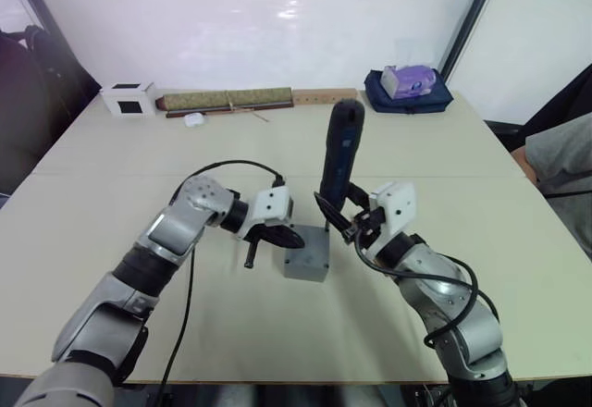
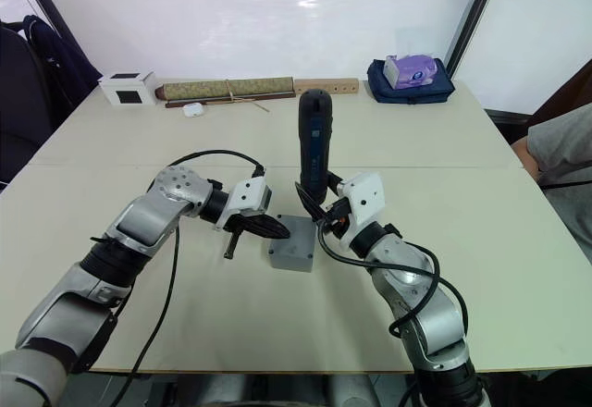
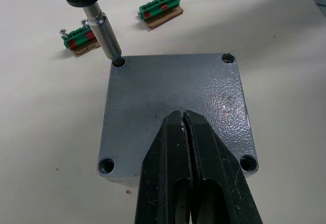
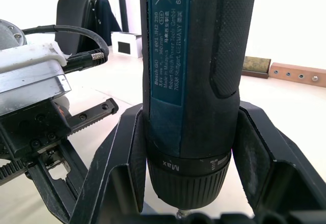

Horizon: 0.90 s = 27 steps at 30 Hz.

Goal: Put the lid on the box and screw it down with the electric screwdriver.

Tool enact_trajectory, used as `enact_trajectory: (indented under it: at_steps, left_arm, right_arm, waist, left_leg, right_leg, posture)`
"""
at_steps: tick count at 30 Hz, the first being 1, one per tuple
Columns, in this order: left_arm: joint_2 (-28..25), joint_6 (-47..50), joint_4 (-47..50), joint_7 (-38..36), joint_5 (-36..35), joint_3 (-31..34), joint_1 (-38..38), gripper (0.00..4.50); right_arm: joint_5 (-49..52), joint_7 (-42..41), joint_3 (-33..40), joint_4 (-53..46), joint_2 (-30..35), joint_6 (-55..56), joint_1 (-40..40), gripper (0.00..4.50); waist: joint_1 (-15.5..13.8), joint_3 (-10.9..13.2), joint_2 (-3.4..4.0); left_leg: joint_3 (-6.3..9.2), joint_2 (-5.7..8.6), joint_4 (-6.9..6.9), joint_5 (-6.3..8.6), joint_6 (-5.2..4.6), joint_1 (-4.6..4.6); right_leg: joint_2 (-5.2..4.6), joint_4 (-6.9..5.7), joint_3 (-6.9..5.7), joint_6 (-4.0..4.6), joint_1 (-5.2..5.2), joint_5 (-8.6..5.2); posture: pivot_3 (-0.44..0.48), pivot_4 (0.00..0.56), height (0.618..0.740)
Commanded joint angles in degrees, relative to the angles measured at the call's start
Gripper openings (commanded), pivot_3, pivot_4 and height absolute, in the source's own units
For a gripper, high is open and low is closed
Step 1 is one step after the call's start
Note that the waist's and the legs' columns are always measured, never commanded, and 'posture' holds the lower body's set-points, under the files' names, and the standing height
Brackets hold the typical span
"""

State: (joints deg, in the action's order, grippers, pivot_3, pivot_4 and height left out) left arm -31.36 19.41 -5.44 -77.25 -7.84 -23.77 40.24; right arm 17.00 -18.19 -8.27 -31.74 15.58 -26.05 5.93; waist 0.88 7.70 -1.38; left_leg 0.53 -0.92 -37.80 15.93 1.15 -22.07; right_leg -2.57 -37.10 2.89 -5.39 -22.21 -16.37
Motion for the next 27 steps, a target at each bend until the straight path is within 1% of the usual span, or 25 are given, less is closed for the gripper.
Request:
enact_trajectory:
  at_steps: [1, 6, 11, 15, 20, 22, 24, 25, 26, 27]
  left_arm:
    - [-0.26, 0.47, -0.28, -0.41, 1.45, -1.69, -1.06, 0.0]
    - [0.0, 0.16, -0.97, -0.43, 1.52, -1.74, -0.83, 0.0]
    - [-0.01, 0.69, -0.77, -0.61, 1.34, -1.93, -1.29, 0.0]
    - [-0.17, 0.83, -0.71, -0.67, 1.19, -1.79, -1.66, 0.0]
    - [0.08, 1.1, -0.81, -0.15, 1.14, -1.5, -1.66, 0.0]
    - [0.06, 1.11, -0.78, -0.16, 1.62, -1.98, -1.45, 0.0]
    - [0.44, 1.85, -0.8, 0.48, 2.04, -2.15, -1.17, 0.0]
    - [1.47, 1.4, -1.01, 1.18, 1.06, -1.02, -1.01, 0.0]
    - [4.57, 5.07, -2.05, 4.46, -1.67, 2.16, 0.57, 0.0]
    - [7.01, 9.34, -2.07, 5.71, -5.86, 5.5, 2.08, 0.0]
  right_arm:
    - [-1.02, -1.08, -2.12, 6.9, 1.4, -5.0, -3.07, 1.78]
    - [0.26, -1.58, -1.05, 5.58, 1.19, -5.04, -2.44, 1.78]
    - [3.63, -2.86, 2.48, 0.26, 2.21, -5.81, -0.31, 1.78]
    - [11.91, -0.82, 10.68, -6.04, 3.28, -12.91, 6.18, 1.78]
    - [21.21, 0.43, 18.39, -9.19, 7.14, -20.81, 13.33, 1.78]
    - [26.06, 2.91, 23.75, -8.86, 8.47, -22.15, 19.98, 1.78]
    - [28.06, 6.17, 27.94, -7.28, 10.81, -24.19, 26.24, 1.78]
    - [29.73, 7.36, 29.86, -6.44, 12.44, -26.55, 27.88, 1.78]
    - [37.34, 8.34, 32.36, -3.58, 15.88, -34.35, 28.74, 1.78]
    - [43.53, 10.14, 35.44, -1.25, 18.28, -40.33, 28.53, 1.78]
  waist:
    - [0.0, -0.02, -0.01]
    - [-0.03, -0.02, -0.01]
    - [-0.06, 0.05, 0.08]
    - [-0.09, 0.31, 0.3]
    - [-0.25, 0.72, 0.59]
    - [-0.15, 1.05, 0.68]
    - [-0.11, 1.37, 0.84]
    - [-0.16, 1.44, 0.91]
    - [-0.34, 1.44, 0.91]
    - [-0.89, 1.45, 0.88]
  left_leg:
    - [0.0, 0.0, 0.01, 0.0, 0.0, 0.0]
    - [0.0, 0.0, 0.04, 0.0, 0.0, 0.01]
    - [0.0, 0.0, 0.06, 0.0, 0.0, -0.02]
    - [0.01, 0.0, 0.06, 0.0, 0.0, -0.15]
    - [0.01, 0.06, 0.07, 0.0, 0.0, -0.4]
    - [0.0, 0.08, 0.07, 0.0, 0.0, -0.41]
    - [-0.03, 0.08, 0.07, 0.0, 0.0, -0.45]
    - [-0.04, 0.08, 0.06, 0.0, 0.0, -0.45]
    - [-0.03, 0.08, 0.06, 0.0, 0.0, -0.45]
    - [0.01, 0.09, 0.1, 0.0, 0.0, -0.45]
  right_leg:
    - [0.0, 0.01, 0.0, 0.09, 0.0, -0.05]
    - [-0.02, 0.02, 0.0, 0.15, 0.0, -0.09]
    - [-0.05, 0.03, 0.0, 0.15, -0.03, -0.09]
    - [-0.07, 0.03, 0.0, 0.15, -0.14, -0.08]
    - [-0.12, 0.04, 0.0, 0.13, -0.37, -0.07]
    - [-0.14, 0.05, 0.0, 0.12, -0.39, -0.06]
    - [-0.14, 0.04, 0.03, 0.11, -0.45, -0.05]
    - [-0.14, 0.01, 0.03, 0.09, -0.47, -0.04]
    - [-0.13, 0.02, 0.02, 0.03, -0.47, -0.01]
    - [-0.14, 0.02, -0.02, -0.02, -0.45, 0.02]
  posture:
    - [0.0, 0.15, 0.74]
    - [0.0, 0.15, 0.74]
    - [0.0, 0.15, 0.74]
    - [0.0, 0.15, 0.74]
    - [0.0, 0.15, 0.74]
    - [0.0, 0.15, 0.74]
    - [0.0, 0.15, 0.74]
    - [0.0, 0.15, 0.74]
    - [0.0, 0.15, 0.74]
    - [0.0, 0.15, 0.74]
